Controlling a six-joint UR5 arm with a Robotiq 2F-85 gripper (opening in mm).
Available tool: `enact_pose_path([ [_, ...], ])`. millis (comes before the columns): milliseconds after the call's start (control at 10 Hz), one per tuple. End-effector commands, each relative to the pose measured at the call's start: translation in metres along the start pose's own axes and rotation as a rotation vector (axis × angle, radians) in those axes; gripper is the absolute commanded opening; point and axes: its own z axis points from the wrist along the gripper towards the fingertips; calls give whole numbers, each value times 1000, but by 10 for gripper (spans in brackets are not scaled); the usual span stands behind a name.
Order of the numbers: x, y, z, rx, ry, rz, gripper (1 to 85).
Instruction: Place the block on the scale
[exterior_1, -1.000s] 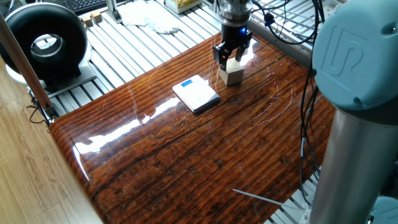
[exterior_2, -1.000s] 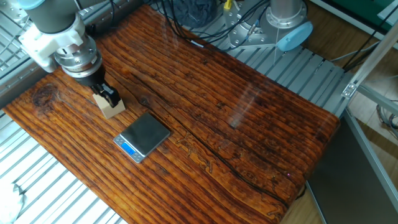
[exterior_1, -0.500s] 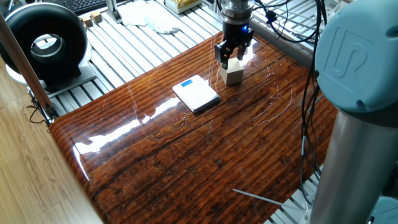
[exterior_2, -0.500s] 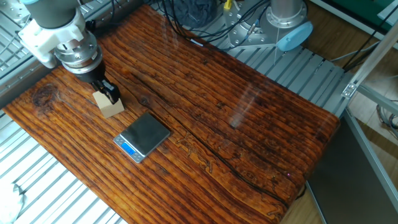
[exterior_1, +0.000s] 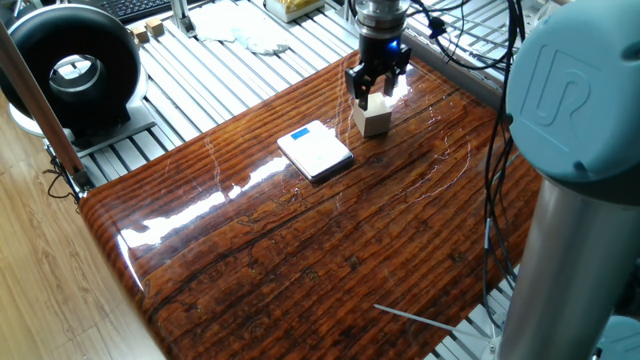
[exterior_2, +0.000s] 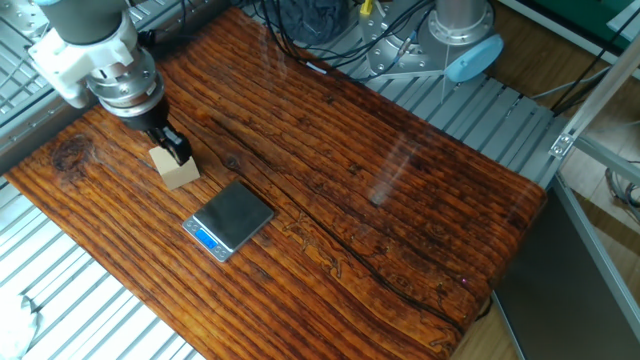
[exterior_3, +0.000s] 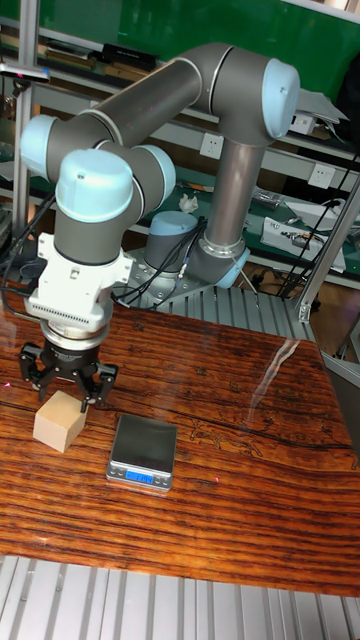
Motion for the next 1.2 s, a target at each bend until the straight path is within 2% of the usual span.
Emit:
enact_pose_path([
  [0,-4,12,2,-49,-2,75,607],
  [100,-7,18,1,-74,-10,92,607],
  [300,-10,20,2,-82,-14,105,607],
  [700,-2,-7,3,4,30,123,590],
  [1100,-9,-9,9,-9,19,124,580],
])
